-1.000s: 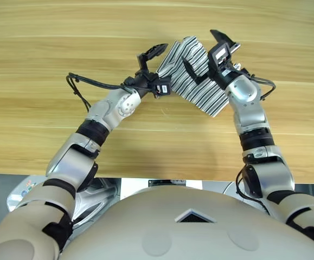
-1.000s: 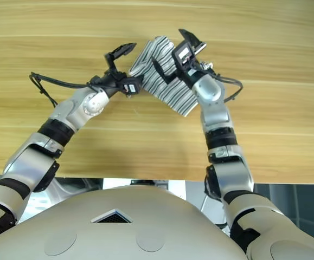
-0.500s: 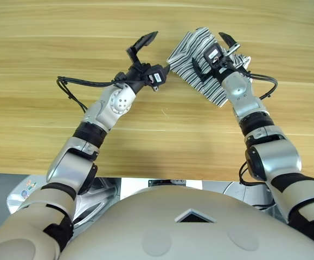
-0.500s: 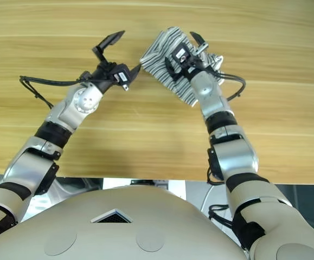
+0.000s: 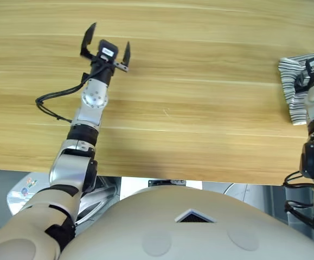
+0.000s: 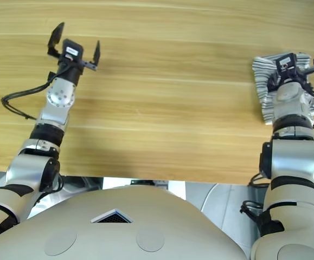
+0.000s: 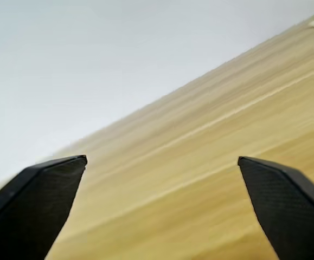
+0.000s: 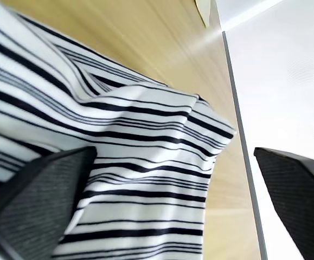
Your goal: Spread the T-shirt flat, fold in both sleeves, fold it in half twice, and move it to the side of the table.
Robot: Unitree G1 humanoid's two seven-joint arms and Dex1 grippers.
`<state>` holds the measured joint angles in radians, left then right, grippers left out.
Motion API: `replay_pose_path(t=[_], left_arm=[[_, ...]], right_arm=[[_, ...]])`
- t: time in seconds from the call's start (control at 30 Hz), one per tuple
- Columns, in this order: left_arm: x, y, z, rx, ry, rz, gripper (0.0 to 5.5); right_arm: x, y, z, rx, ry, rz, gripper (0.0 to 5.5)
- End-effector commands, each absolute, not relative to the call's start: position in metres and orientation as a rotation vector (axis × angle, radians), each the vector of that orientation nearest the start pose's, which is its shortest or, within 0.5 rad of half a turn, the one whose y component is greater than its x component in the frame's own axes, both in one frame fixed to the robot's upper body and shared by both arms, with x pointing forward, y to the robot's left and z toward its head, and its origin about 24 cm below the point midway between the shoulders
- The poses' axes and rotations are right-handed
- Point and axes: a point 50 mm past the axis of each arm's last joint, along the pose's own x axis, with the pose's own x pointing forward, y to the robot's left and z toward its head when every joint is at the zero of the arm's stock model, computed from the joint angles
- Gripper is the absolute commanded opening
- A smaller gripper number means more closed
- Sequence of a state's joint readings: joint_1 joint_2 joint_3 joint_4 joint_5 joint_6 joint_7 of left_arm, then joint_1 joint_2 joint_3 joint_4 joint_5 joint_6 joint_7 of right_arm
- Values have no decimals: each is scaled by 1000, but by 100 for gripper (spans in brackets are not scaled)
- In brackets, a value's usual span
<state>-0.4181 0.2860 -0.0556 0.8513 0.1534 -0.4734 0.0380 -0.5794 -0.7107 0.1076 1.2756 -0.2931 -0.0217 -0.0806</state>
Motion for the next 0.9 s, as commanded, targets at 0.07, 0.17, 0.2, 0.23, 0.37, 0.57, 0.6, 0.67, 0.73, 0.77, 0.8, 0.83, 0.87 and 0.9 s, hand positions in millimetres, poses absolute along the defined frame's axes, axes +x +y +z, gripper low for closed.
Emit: replay_pose_path(t=[0.07,0.17,0.2,0.23,0.37,0.57,0.6,0.67,0.73,0.77,0.8,0.83,0.87,0.9], left_arm=[[318,221,10,385,49,30,519],[315,227,3,352,83,47,519],[315,228,1,345,93,47,519],[314,229,0,341,101,46,519],[313,233,-3,324,121,48,519],[314,234,-2,208,104,38,539],[315,235,1,182,85,32,539],[318,237,10,90,30,17,539],[321,243,16,-14,-8,16,539],[322,245,17,-43,-13,17,539],[323,244,17,-78,-6,13,539],[324,243,16,-101,1,9,539],[325,240,15,-109,8,2,539],[326,238,15,-97,15,-1,539]], right_arm=[[223,-390,-23,-774,973,-270,540],[246,-390,-1,-672,808,-291,540],[253,-391,9,-644,743,-295,540],[259,-392,18,-627,692,-296,540],[281,-395,61,-590,452,-280,540],[288,-391,150,-631,45,-305,540],[284,-385,162,-652,-11,-297,540],[279,-364,184,-688,-137,-265,540],[291,-298,186,-751,-337,-143,540],[297,-266,180,-814,-401,-94,540],[310,-233,153,-934,-382,-41,540],[320,-207,126,-1056,-349,14,540],[329,-186,91,-1194,-278,67,540],[333,-170,62,-1294,-229,123,540]])
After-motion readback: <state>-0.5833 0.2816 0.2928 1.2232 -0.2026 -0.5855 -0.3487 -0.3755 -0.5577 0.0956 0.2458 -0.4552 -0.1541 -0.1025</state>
